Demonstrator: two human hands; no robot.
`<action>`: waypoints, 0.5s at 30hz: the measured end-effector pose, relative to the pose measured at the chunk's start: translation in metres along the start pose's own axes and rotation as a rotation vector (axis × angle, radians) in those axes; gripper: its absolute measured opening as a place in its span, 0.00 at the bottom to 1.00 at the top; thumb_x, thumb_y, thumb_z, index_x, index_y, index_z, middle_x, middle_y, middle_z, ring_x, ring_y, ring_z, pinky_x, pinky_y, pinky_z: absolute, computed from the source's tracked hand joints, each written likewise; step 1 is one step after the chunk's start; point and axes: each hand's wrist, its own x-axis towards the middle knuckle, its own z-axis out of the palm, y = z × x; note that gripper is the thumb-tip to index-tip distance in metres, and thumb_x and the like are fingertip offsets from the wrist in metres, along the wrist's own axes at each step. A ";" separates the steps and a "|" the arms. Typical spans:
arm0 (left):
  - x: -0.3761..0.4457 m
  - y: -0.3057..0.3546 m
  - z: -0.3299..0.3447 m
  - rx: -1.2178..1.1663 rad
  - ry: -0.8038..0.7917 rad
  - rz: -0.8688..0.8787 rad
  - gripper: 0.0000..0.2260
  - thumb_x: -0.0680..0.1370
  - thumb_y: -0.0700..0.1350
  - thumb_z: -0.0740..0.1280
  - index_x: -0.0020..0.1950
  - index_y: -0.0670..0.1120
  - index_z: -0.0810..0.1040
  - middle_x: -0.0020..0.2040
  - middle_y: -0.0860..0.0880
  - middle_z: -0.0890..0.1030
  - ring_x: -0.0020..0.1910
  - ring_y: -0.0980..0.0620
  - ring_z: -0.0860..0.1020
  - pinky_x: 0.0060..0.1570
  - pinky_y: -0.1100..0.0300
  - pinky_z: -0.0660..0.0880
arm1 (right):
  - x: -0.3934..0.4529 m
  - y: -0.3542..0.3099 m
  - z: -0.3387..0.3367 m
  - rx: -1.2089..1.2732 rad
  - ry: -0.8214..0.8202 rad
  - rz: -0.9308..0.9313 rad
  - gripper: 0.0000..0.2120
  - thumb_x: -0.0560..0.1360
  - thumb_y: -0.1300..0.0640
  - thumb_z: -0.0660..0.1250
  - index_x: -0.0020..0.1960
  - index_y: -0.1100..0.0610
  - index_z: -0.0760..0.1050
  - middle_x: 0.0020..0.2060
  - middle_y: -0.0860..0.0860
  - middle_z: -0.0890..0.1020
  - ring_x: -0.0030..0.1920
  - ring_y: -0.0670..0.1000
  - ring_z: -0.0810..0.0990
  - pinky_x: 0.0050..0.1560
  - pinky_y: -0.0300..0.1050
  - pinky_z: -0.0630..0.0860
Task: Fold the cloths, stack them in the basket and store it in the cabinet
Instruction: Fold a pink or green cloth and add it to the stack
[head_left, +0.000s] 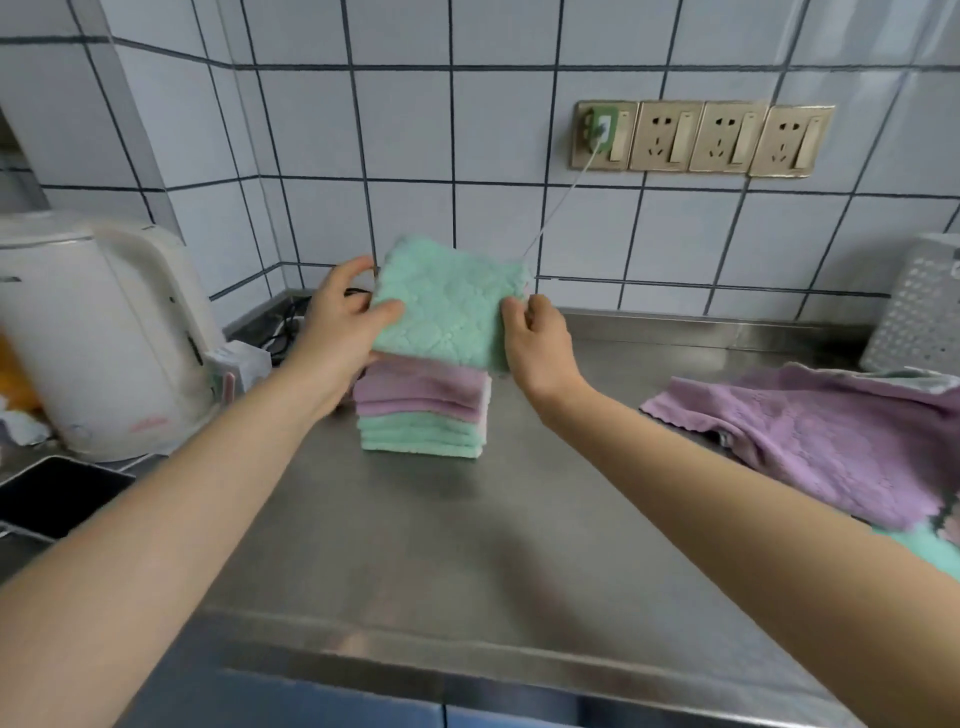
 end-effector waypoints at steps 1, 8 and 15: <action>0.011 -0.003 -0.004 0.047 0.007 0.002 0.24 0.77 0.38 0.67 0.70 0.52 0.66 0.51 0.52 0.80 0.49 0.53 0.81 0.45 0.53 0.80 | 0.012 0.000 0.011 0.008 0.001 0.025 0.13 0.80 0.54 0.55 0.38 0.56 0.62 0.32 0.48 0.66 0.34 0.50 0.65 0.33 0.42 0.64; 0.042 -0.081 -0.018 0.240 0.026 -0.165 0.23 0.75 0.38 0.69 0.69 0.48 0.68 0.58 0.42 0.78 0.54 0.46 0.79 0.55 0.49 0.77 | 0.035 0.046 0.052 -0.260 -0.159 0.282 0.13 0.79 0.57 0.56 0.57 0.65 0.71 0.48 0.58 0.75 0.45 0.55 0.71 0.43 0.42 0.65; 0.038 -0.095 -0.015 0.332 0.011 -0.033 0.20 0.77 0.39 0.66 0.67 0.52 0.69 0.52 0.48 0.78 0.51 0.52 0.78 0.52 0.54 0.76 | 0.030 0.056 0.049 -0.175 -0.139 0.214 0.12 0.81 0.57 0.55 0.59 0.64 0.66 0.47 0.56 0.73 0.43 0.55 0.71 0.41 0.44 0.66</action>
